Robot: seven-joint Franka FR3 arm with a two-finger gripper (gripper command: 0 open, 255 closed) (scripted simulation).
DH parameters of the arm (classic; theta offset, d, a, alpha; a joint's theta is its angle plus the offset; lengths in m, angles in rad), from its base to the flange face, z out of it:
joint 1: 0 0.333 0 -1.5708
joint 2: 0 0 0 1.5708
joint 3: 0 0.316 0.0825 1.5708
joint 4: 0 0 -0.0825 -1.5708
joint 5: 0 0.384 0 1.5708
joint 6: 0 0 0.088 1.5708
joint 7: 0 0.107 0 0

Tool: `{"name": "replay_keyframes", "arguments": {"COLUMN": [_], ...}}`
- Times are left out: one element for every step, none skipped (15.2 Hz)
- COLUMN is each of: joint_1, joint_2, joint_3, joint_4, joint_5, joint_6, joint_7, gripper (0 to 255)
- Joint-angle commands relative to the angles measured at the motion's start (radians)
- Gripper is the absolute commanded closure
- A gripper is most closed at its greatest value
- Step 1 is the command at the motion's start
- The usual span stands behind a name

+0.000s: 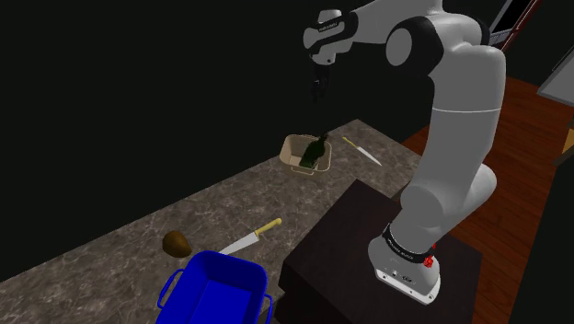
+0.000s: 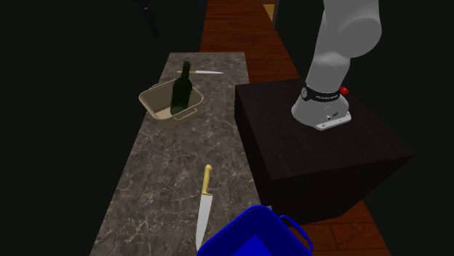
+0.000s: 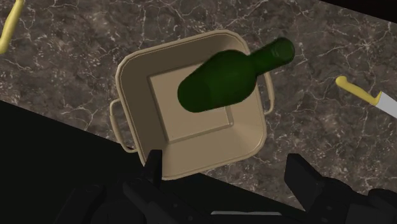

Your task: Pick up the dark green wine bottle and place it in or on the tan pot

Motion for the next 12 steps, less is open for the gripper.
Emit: {"name": "replay_keyframes", "arguments": {"joint_1": [0.000, 0.000, 0.000, -0.001, -0.001, -0.001, -0.001, -0.001, -0.001, -0.001, -0.001, -0.001], "joint_2": [-0.005, -0.008, -0.010, -0.010, -0.010, -0.010, -0.010, -0.010, -0.010, -0.010, -0.010, -0.010], "joint_3": [0.000, -0.001, -0.001, -0.001, -0.001, -0.001, -0.001, -0.001, -0.001, -0.001, -0.001, -0.001], "joint_4": [0.027, 0.056, 0.087, 0.113, 0.113, 0.113, 0.113, 0.113, 0.113, 0.113, 0.113, 0.113], "joint_5": [-0.001, -0.002, -0.002, -0.002, -0.002, -0.002, -0.002, -0.002, -0.002, -0.002, -0.002, -0.002], "joint_6": [-0.031, -0.064, -0.097, -0.123, -0.123, -0.123, -0.123, -0.123, -0.123, -0.123, -0.123, -0.123], "joint_7": [0.001, 0.001, 0.002, 0.002, 0.002, 0.002, 0.002, 0.002, 0.002, 0.002, 0.002, 0.002], "gripper": [0, 0, 0, 0, 0, 0, 0, 0, 0, 0, 0, 0]}}
